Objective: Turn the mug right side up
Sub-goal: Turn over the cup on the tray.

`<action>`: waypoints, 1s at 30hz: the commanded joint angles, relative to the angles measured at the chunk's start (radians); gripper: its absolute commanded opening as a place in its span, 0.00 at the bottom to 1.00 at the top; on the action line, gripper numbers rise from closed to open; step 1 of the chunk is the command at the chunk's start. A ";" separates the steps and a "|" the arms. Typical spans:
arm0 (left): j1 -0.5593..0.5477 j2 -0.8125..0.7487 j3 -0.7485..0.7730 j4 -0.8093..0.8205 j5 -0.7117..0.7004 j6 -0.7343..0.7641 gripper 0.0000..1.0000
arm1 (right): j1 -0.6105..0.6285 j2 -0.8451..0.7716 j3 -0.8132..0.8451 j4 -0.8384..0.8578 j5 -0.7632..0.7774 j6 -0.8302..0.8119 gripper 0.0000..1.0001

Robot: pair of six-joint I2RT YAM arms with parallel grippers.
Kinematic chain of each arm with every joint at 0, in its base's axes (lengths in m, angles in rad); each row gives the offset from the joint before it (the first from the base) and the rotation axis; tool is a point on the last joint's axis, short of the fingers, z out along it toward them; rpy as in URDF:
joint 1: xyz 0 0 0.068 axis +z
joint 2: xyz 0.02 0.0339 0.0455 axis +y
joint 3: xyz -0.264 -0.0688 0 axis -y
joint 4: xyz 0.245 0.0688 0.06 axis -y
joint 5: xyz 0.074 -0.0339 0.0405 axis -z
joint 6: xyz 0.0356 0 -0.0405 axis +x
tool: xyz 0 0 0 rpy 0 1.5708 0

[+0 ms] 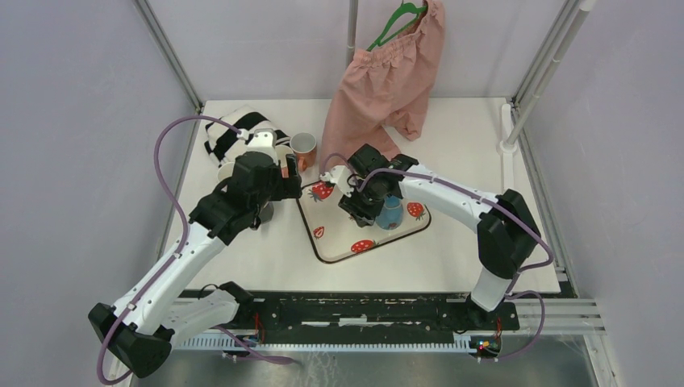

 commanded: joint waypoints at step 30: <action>-0.196 0.255 -0.001 0.289 0.430 0.099 0.91 | -0.284 -0.582 -0.403 0.390 0.383 0.628 0.59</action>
